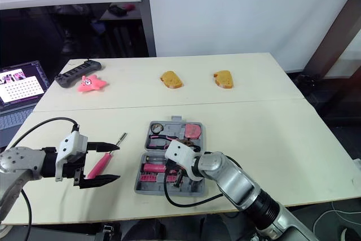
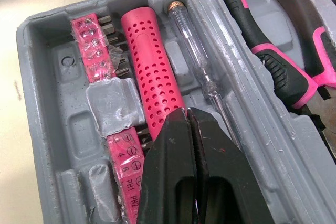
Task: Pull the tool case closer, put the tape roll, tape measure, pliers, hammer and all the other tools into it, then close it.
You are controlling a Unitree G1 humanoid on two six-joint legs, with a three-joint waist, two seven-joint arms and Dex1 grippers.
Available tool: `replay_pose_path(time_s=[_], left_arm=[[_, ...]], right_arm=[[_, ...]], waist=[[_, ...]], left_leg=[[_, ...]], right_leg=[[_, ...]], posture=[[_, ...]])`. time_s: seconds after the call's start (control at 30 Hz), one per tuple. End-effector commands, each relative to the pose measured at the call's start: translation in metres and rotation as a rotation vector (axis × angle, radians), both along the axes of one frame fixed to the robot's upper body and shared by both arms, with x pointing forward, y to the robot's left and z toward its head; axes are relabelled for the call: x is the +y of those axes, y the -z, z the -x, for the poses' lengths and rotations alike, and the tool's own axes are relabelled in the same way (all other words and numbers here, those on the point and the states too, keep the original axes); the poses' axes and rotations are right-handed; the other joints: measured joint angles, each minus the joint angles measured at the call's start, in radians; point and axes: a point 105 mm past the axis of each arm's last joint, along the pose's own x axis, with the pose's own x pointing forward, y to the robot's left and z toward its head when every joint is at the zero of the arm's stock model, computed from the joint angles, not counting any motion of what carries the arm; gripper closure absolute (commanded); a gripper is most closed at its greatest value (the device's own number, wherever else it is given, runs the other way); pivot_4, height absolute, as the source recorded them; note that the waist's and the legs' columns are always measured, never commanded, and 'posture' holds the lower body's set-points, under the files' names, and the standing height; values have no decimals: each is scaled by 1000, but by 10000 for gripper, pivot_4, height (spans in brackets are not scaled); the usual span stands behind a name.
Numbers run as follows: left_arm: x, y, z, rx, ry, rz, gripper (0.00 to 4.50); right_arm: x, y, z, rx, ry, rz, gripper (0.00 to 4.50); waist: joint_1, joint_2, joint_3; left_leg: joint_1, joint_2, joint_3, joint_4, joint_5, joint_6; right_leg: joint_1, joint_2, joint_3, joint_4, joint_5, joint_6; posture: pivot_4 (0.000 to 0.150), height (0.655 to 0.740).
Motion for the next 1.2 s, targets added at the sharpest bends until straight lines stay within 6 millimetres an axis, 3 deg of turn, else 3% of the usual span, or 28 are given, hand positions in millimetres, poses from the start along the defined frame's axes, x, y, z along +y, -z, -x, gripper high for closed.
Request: replay_pose_path(time_s=[0.03, 0.27, 0.4, 0.6, 0.97, 1.2], left_arm=[[5, -10, 1, -3, 9, -8, 0], [6, -9, 1, 7, 18, -15, 0], [6, -10, 0, 6, 23, -16, 0], [4, -11, -1, 3, 28, -14, 0], [5, -12, -2, -2, 27, -17, 0], [6, -12, -3, -1, 31, -30, 0]], right_arm=[[-35, 83, 52, 301, 8, 219, 44411], [-11, 48, 37, 167, -14, -42, 44411], [-10, 40, 37, 163, 3, -109, 44411], [-30, 67, 43, 248, 60, 30, 44411], [-49, 91, 65, 333, 5, 209, 44411], [-71, 116, 82, 470, 29, 380, 44411]], waist=[[0, 0, 0], [-1, 1, 1], [1, 2, 7], [1, 3, 9], [1, 2, 7], [1, 3, 3]], left_leg=[[0, 0, 0, 0, 0, 0], [-2, 1, -1, -1, -1, -1], [-5, 1, -1, -1, -2, -1], [-5, 1, -1, -1, -4, -1], [-3, 1, -2, -1, -6, -2], [0, 2, -2, -1, -6, -2]], right_leg=[[0, 0, 0, 0, 0, 0], [-2, 0, -1, 0, -2, 0], [-4, 0, -1, 0, -2, 1], [-5, 0, -1, 0, -3, 1], [-3, 0, -1, 0, -6, 1], [0, 0, -1, 0, -12, 2]], posture=[[1500, 7400], [1500, 7400], [1500, 7400], [1500, 7400], [1500, 7400], [1500, 7400]])
